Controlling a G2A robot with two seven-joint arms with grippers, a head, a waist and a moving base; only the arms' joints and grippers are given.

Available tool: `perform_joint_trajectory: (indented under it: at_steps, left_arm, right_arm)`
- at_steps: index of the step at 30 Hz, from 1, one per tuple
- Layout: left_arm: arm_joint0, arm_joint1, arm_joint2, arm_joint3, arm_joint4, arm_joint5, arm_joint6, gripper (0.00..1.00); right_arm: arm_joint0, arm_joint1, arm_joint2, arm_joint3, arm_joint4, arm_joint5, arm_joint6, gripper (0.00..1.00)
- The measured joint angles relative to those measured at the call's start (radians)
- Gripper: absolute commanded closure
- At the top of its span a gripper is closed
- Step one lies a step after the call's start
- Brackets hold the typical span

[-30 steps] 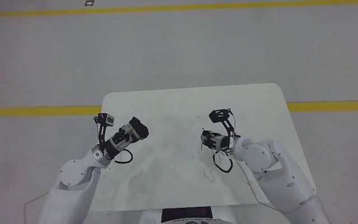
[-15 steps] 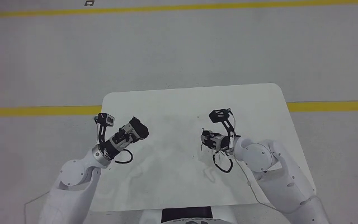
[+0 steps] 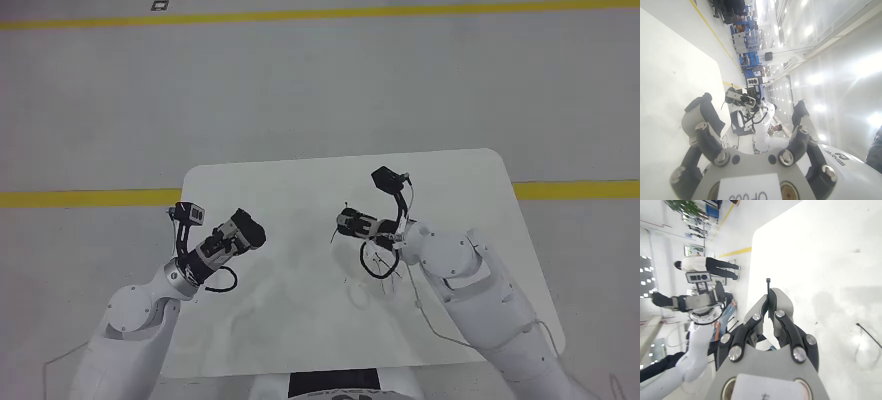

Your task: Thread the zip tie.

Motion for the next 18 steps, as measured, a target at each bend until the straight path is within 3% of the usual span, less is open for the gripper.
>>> perform_joint_trajectory:
  at_steps: [10,18]
  left_arm:
    - [-0.004,0.001,0.0,-0.004,0.01,-0.006,-0.001,0.0]
    - [-0.023,0.011,-0.033,-0.046,0.272,-0.022,-0.083,0.0]
  right_arm:
    - [-0.005,-0.001,0.0,0.0,0.007,0.0,-0.009,1.0]
    - [-0.013,-0.022,-0.02,0.041,0.104,0.0,-0.116,1.0]
